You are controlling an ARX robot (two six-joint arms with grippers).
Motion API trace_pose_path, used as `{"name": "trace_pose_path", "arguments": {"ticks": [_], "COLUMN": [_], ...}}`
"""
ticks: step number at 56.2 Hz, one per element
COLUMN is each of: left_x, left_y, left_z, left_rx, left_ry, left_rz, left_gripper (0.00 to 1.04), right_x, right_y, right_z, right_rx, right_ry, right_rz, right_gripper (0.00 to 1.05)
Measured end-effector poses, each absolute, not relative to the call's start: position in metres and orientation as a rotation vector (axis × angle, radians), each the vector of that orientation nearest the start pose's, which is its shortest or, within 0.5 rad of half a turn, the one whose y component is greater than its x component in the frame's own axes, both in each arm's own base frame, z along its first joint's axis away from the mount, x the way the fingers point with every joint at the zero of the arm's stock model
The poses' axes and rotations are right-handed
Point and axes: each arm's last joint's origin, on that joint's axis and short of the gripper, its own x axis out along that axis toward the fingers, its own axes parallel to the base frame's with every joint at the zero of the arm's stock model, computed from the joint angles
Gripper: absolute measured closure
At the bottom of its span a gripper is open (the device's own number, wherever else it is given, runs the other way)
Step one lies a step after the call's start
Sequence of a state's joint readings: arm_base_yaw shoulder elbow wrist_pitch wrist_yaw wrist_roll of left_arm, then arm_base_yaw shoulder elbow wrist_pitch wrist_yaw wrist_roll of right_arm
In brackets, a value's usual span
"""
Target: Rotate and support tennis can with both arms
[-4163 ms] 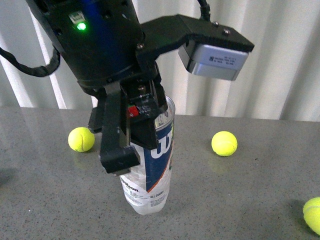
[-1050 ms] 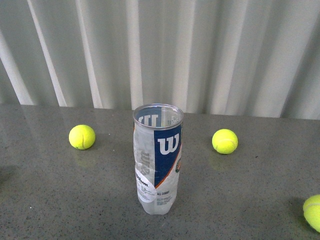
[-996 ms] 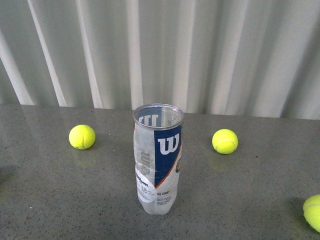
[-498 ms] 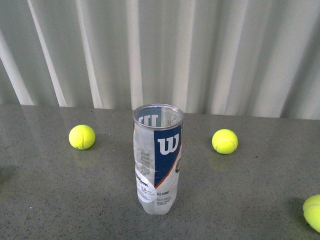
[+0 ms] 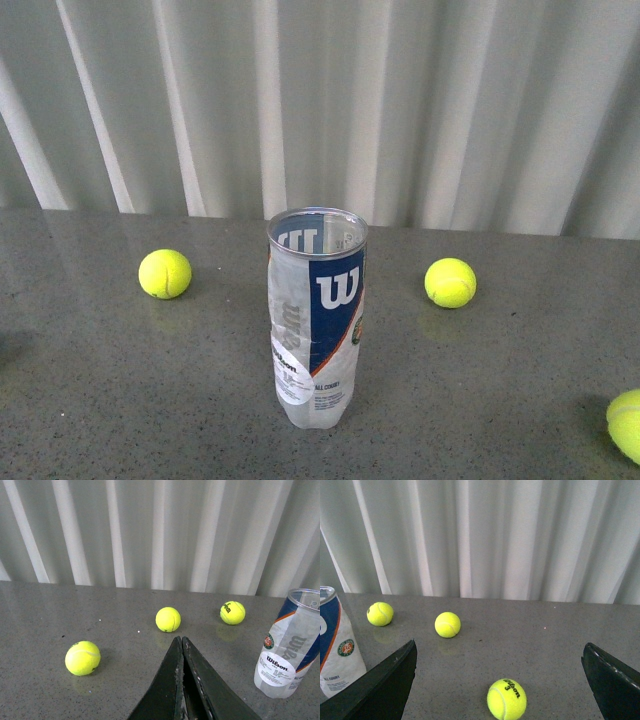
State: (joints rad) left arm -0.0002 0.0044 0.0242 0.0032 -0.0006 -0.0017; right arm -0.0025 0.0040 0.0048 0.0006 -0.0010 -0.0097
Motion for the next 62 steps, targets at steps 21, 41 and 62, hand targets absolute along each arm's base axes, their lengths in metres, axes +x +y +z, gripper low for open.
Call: {"name": "trace_pose_path", "arguments": {"ticks": [21, 41, 62], "left_x": [0.0964, 0.0964, 0.0964], "left_y": [0.0, 0.0, 0.0], "left_z": [0.1717, 0.1717, 0.1717], "left_rx": [-0.002, -0.002, -0.002], "left_ry": [-0.022, -0.022, -0.022], "left_rz": [0.0, 0.0, 0.0], "left_gripper": [0.85, 0.2, 0.07], "right_x": [0.0977, 0.0977, 0.0977], "right_y": [-0.0003, -0.0002, -0.0002], "right_z": [0.1649, 0.1649, 0.1649], "right_rx": [-0.01, -0.01, -0.01], "right_ry": [-0.001, -0.001, -0.001], "right_rz": [-0.002, -0.002, -0.002], "right_gripper": [0.07, 0.07, 0.07]}}
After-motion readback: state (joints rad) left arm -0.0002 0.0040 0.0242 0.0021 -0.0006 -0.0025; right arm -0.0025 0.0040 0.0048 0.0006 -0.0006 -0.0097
